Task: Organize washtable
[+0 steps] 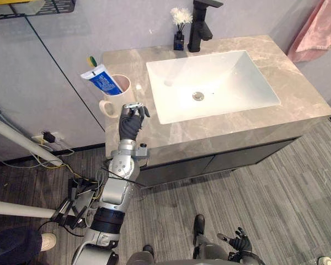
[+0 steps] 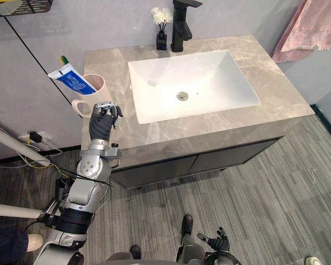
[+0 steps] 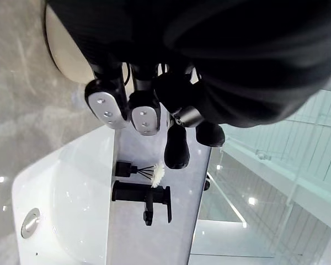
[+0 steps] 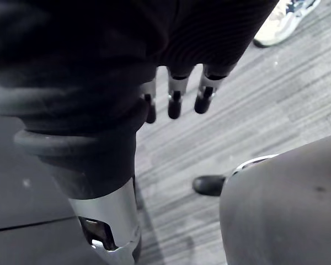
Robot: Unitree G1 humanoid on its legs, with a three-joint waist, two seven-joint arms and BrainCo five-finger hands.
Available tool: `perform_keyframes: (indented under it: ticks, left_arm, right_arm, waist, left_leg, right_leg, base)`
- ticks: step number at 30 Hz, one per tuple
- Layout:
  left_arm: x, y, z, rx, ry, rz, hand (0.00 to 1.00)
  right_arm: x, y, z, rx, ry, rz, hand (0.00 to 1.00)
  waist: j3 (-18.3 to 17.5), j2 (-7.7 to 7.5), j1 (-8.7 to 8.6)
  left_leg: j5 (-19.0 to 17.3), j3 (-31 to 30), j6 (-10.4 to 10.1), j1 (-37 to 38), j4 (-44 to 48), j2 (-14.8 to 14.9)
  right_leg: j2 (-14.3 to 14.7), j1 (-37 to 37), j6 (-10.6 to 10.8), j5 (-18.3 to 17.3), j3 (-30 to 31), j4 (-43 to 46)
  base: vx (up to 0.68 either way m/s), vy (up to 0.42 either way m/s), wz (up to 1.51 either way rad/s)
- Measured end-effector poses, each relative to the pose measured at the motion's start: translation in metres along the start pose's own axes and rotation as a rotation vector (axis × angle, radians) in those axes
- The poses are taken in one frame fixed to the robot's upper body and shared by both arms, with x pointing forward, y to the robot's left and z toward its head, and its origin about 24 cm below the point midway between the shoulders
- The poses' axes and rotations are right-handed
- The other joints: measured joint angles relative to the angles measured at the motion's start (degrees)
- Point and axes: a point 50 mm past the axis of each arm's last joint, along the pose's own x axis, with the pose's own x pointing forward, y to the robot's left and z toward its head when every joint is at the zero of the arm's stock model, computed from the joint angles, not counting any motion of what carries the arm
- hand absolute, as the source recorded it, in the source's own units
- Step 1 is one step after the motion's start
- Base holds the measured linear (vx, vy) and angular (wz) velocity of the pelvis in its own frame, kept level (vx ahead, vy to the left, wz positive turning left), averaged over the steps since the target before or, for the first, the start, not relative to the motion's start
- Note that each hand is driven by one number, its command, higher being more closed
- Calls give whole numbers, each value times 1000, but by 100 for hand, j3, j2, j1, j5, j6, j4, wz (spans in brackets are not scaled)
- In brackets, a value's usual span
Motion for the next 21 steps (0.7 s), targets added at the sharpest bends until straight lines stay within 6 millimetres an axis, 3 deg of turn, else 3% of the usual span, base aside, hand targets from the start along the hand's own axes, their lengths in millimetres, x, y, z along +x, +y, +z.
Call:
perform_keyframes:
  ticks: [7, 14, 21]
  left_arm:
    - [2, 17, -1, 66, 9, 79, 100]
    - [1, 27, -13, 118, 60, 113, 100]
    - [1, 39, -10, 121, 54, 172, 100]
  right_arm:
    - [1, -1, 3, -3, -12, -1, 0]
    - [1, -1, 3, -3, -12, -1, 0]
    - [1, 0, 7, 2, -32, 1, 0]
  waist:
    - [49, 78, -14]
    - [54, 74, -14]
    - [216, 73, -11]
  left_leg:
    - [-13, 17, -25, 102, -72, 49]
    - [-18, 6, -17, 97, -71, 18]
    - [-26, 22, -9, 79, -80, 53]
  right_leg:
    - [66, -4, -4, -12, 6, 23]
    - [35, -3, -3, -11, 0, 0]
    - [82, -4, -3, -14, 22, -2]
  base:
    - [90, 17, -3]
    - [11, 14, 0]
    - [-36, -29, -3]
